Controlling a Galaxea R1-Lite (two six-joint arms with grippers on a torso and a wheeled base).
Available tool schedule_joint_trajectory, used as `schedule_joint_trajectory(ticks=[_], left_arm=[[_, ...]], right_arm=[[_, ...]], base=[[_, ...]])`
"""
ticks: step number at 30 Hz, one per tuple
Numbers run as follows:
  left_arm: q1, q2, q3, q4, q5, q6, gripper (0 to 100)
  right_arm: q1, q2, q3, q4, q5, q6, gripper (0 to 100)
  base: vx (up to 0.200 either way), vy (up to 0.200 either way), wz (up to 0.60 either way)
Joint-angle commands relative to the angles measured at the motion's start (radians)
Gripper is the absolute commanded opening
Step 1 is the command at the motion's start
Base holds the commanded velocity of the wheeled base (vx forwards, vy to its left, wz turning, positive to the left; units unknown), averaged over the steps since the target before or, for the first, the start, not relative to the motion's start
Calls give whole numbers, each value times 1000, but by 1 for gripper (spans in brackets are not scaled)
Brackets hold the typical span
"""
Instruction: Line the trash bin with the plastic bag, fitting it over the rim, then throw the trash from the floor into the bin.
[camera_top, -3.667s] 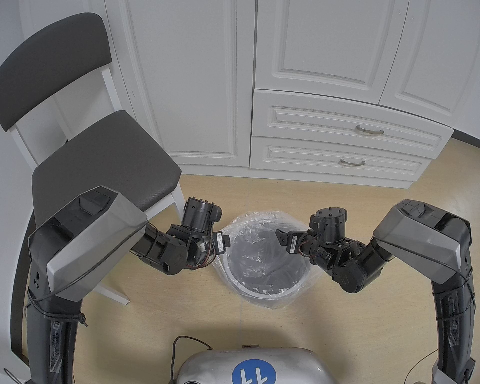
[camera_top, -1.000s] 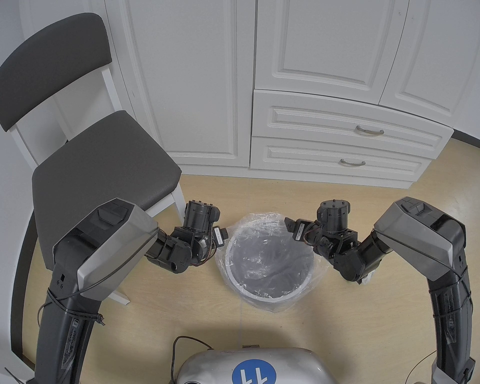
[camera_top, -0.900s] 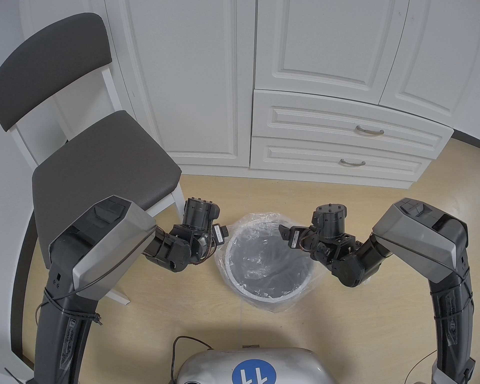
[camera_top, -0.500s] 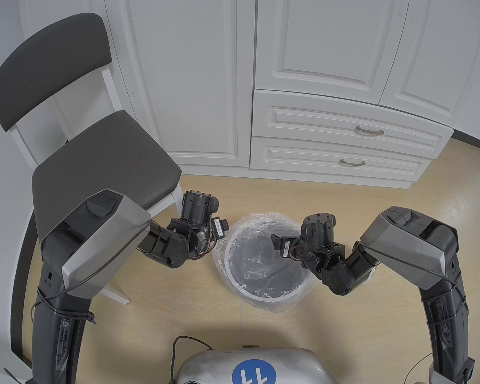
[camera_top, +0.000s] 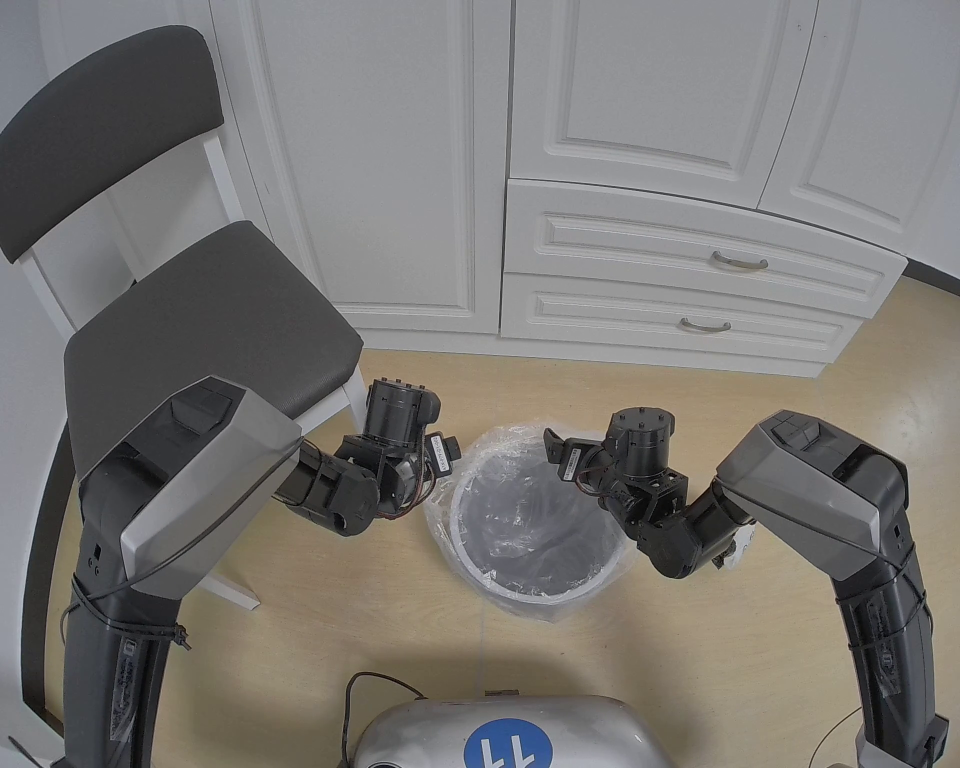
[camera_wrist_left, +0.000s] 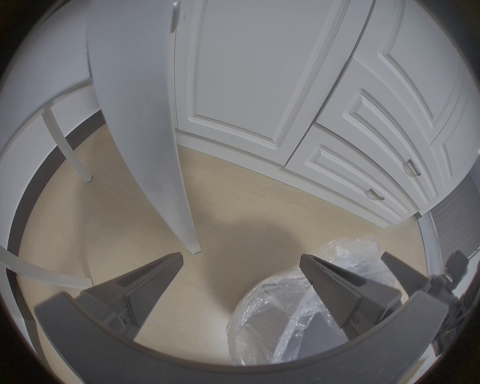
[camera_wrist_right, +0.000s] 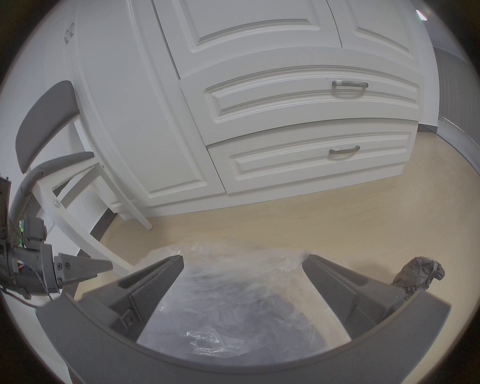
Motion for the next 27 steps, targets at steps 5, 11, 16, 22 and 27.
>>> schedule_joint_trajectory(ticks=[5,11,16,22,27], left_arm=[[-5,1,1,0,1,0,100],[-5,-2,4,0,1,0,100],[-13,-6,8,0,0,0,100],[-15,-15,16,0,1,0,100],[-16,-18,25,-2,1,1,100]], right_arm=[[-11,32,-33,0,0,1,100],[-18,7,-21,11,1,-1,100],[-30,-14,-12,9,0,1,100],[18,-178,199,34,12,-67,100],[35,-137,229,20,3,-148,100]], base=[[0,0,0],[0,0,0],[0,0,0],[0,0,0],[0,0,0]])
